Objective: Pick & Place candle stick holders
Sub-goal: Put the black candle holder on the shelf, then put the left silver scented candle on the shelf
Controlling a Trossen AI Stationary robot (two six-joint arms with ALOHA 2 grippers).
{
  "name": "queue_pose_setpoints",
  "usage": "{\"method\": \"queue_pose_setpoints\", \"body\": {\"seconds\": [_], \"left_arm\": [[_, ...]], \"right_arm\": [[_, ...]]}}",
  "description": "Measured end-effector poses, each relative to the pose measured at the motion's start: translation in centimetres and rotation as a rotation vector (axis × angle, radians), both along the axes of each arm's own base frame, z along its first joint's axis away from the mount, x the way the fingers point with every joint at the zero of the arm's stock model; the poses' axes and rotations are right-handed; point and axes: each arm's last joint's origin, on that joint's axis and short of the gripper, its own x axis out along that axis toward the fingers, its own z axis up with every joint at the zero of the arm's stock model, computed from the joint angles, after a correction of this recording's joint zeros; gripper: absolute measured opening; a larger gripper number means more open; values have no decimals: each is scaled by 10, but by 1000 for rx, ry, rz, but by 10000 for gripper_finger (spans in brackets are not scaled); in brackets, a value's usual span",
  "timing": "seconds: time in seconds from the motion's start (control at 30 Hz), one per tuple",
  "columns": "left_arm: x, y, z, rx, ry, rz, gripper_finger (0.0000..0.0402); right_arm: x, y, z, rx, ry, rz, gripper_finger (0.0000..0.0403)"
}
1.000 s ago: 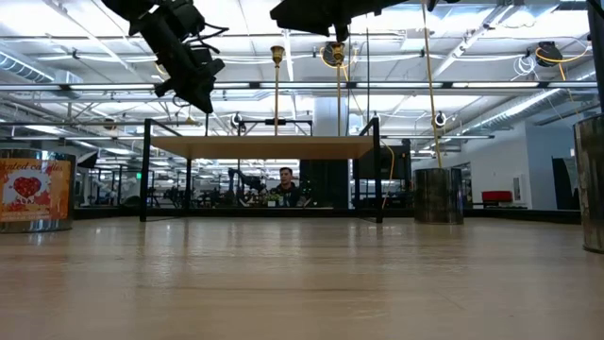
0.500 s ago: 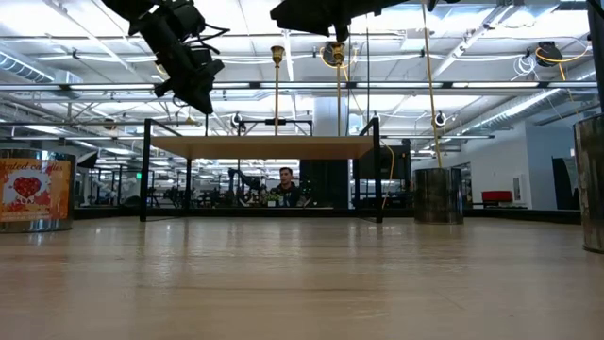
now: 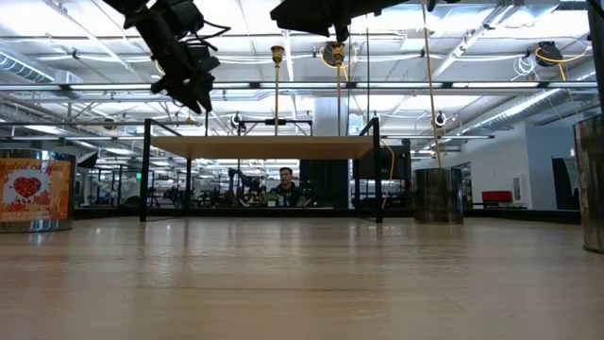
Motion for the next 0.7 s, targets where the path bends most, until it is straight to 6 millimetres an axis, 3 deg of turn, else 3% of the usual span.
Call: {"method": "queue_pose_setpoints", "body": {"seconds": [0.23,0.4,0.57,0.7], "left_arm": [[-15,-34,15,-38,22,-51,175],[-29,-70,30,-75,-28,-143,175],[-42,-113,31,-255,-8,-302,175],[-49,-143,23,-405,139,-406,175]], "right_arm": [[0,0,0,0,0,0,132],[0,0,0,0,0,0,132],[0,0,0,0,0,0,132],[0,0,0,0,0,0,132]]}}
